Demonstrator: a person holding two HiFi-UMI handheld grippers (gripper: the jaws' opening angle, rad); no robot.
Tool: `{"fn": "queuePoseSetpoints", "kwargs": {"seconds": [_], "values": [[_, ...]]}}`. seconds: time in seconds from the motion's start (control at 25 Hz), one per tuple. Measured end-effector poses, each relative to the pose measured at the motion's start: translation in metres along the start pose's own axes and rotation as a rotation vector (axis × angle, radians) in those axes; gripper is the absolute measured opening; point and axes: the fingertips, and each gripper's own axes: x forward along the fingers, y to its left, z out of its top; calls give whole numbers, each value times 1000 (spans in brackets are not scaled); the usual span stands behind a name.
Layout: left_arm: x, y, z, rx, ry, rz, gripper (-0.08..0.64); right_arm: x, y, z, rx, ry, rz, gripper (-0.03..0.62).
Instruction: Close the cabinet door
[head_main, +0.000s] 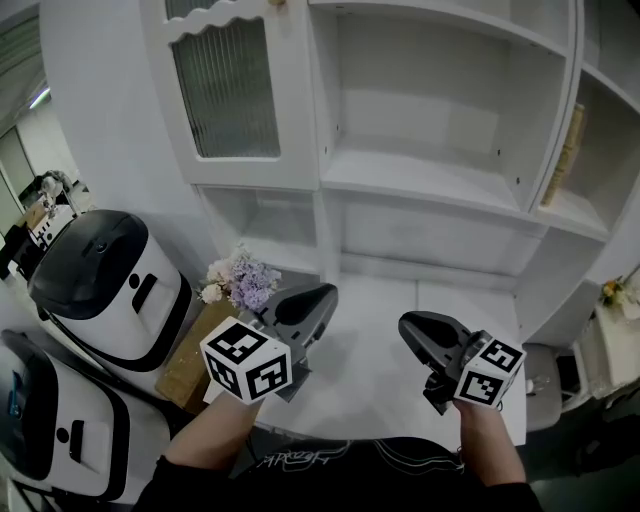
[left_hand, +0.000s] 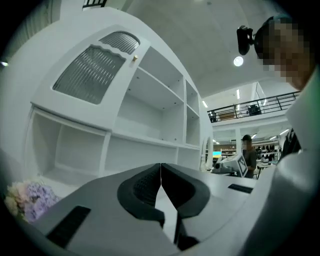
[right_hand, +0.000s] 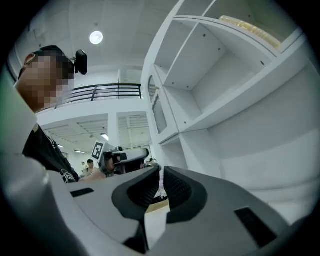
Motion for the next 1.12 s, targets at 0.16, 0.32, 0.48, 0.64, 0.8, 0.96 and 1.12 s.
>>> {"fn": "queuePoseSetpoints", "kwargs": {"seconds": [0.16,0.32,0.48,0.64,0.8,0.96,1.12], "values": [[-13,-26,-35,-53,29,-46,21,5,18,-12,-15,21,44,57],[-27,-21,-54,-29,34,26,21,6,21,-21,-3,18,44,57],[-30,-26,-63,-28,37,18,21,5,22,-24,19,4,47,57],[-31,-31,-65,-50,35,12,21,3,22,-27,22,5,34,57],[-30,-32,-66,-44,46,11,21,5,21,-33,30,10,23,57],[-31,-31,-66,-49,52,15,21,6,22,-36,49,7,19,57],[-33,-30,-65,-59,44,17,21,6,23,-39,54,13,16,57]]}}
